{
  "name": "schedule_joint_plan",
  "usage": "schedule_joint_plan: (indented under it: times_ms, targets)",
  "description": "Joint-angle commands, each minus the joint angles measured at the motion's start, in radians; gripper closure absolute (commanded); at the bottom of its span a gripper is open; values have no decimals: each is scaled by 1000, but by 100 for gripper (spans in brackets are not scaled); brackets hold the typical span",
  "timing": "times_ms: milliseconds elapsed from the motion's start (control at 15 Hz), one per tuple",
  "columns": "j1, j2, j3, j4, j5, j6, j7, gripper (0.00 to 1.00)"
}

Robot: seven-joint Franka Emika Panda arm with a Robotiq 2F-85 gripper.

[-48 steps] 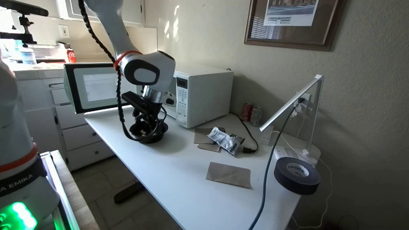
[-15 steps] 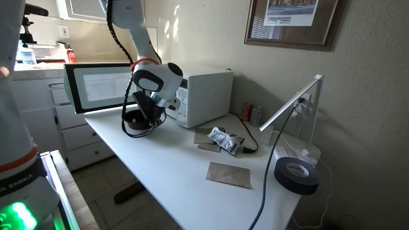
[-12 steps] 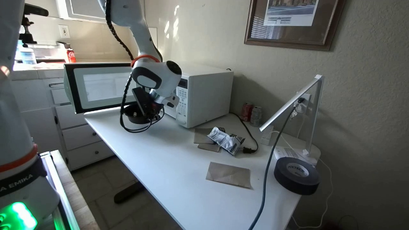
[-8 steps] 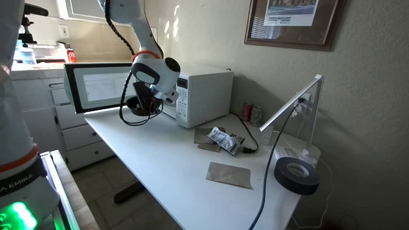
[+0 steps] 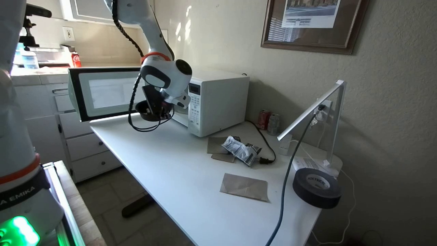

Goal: Pick up the black bowl and put it in the microwave, close the microwave door fully

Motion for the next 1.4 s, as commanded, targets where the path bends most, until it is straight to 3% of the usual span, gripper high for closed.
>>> schedule_joint_plan:
  times_ms: [0,400,533,1333]
  targets:
    - [52,11,-34,23,58,37,-2,98]
    - [110,66,-36,133,160,117,25,98]
    - [104,95,-8,166,168,148,49,98]
    - [171,280,7,374,207,350,205,98]
